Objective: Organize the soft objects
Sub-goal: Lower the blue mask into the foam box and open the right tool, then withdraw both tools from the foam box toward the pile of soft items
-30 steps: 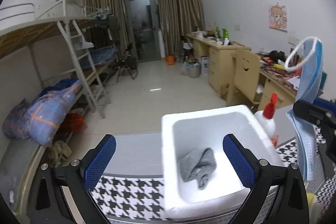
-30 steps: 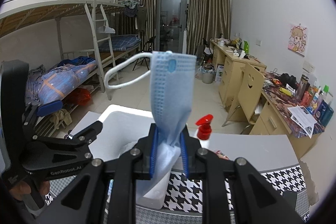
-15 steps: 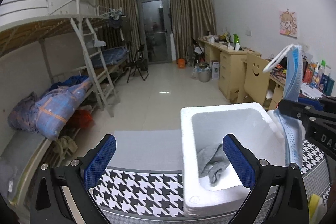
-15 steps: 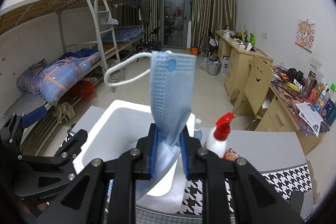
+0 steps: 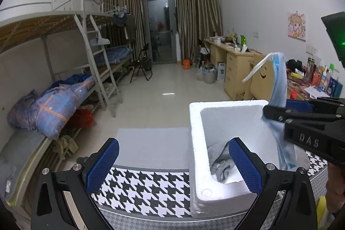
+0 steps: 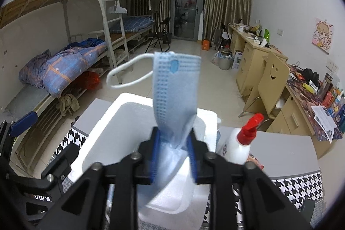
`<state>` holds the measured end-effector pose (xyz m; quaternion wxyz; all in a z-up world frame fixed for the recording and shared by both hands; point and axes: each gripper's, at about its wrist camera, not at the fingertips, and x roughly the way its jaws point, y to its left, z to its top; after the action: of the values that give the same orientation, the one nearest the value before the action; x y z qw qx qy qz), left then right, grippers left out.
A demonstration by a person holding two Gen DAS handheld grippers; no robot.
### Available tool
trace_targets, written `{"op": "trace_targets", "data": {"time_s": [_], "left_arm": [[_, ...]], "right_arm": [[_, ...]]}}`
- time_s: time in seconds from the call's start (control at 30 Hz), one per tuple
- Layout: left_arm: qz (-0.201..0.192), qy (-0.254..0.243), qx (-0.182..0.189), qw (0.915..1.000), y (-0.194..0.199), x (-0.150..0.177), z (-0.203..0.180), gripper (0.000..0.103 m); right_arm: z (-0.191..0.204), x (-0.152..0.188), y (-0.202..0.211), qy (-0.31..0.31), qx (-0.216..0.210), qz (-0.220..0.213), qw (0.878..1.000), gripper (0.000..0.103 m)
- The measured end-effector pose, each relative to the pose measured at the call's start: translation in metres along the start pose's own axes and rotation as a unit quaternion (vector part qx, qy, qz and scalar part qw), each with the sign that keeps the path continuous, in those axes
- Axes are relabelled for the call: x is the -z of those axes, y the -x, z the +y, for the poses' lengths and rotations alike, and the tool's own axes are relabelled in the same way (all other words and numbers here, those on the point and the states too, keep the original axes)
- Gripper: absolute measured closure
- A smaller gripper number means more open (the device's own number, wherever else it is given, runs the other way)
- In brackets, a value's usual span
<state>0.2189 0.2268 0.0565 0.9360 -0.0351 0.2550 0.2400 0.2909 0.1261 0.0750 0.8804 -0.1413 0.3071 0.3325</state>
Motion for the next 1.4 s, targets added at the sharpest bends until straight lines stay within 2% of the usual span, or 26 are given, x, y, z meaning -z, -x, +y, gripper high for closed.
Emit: {"op": "trace_targets", "data": {"time_s": [0.07,0.1,0.27,0.53,0.63,0.73,0.83,0.93,1.0,1.13,1.2,1.23,1.3,1.4], "left_arm": [[-0.001,0.005,-0.002,1.0,0.0,0.001,0.002,0.001],[-0.001,0.01,-0.001,0.9999,0.0,0.001,0.004,0.001],[0.003,0.014,-0.002,0.9999,-0.001,0.002,0.005,0.001],[0.013,-0.011,0.002,0.9999,0.0,0.008,-0.005,0.001],[-0.001,0.004,0.008,1.0,0.008,0.007,-0.004,0.001],[-0.006,0.003,0.004,1.0,0.015,0.004,-0.004,0.001],[-0.005,0.009,0.007,0.9999,0.021,0.004,-0.005,0.001],[-0.02,-0.001,-0.009,0.9998,0.029,0.005,-0.012,0.001],[-0.025,-0.007,0.006,0.9996,0.035,0.008,-0.014,0.001],[-0.022,-0.009,0.004,0.9997,0.044,0.013,-0.019,0.001],[-0.035,0.0,0.035,0.9988,0.052,0.016,-0.018,0.001],[-0.04,0.008,0.037,0.9985,0.055,0.016,-0.017,0.001],[-0.054,0.018,0.008,0.9984,0.062,0.016,-0.016,0.001],[-0.05,0.013,0.023,0.9984,0.065,0.017,-0.015,0.001]], "right_arm": [[0.001,0.001,0.0,0.002,0.002,-0.001,1.0,0.042],[0.001,0.001,0.001,0.003,0.005,-0.003,1.0,0.041],[0.001,0.002,0.003,0.003,0.005,-0.004,1.0,0.04],[-0.002,0.009,0.018,-0.001,0.005,-0.013,1.0,0.039],[-0.002,0.011,0.029,-0.003,0.005,-0.02,1.0,0.038],[-0.003,0.017,0.044,-0.01,0.003,-0.031,0.999,0.031],[-0.004,0.023,0.06,-0.014,0.002,-0.041,0.999,0.031],[-0.003,0.03,0.074,-0.012,0.0,-0.05,0.999,0.031],[-0.002,0.036,0.085,-0.011,0.002,-0.062,0.998,0.031],[-0.003,0.048,0.104,-0.011,-0.001,-0.079,0.997,0.03],[-0.005,0.054,0.113,-0.013,-0.003,-0.087,0.996,0.03],[-0.005,0.057,0.117,-0.012,-0.003,-0.091,0.996,0.03],[-0.006,0.064,0.125,-0.01,0.001,-0.1,0.995,0.03],[-0.006,0.072,0.134,-0.007,0.003,-0.109,0.994,0.03]]}}
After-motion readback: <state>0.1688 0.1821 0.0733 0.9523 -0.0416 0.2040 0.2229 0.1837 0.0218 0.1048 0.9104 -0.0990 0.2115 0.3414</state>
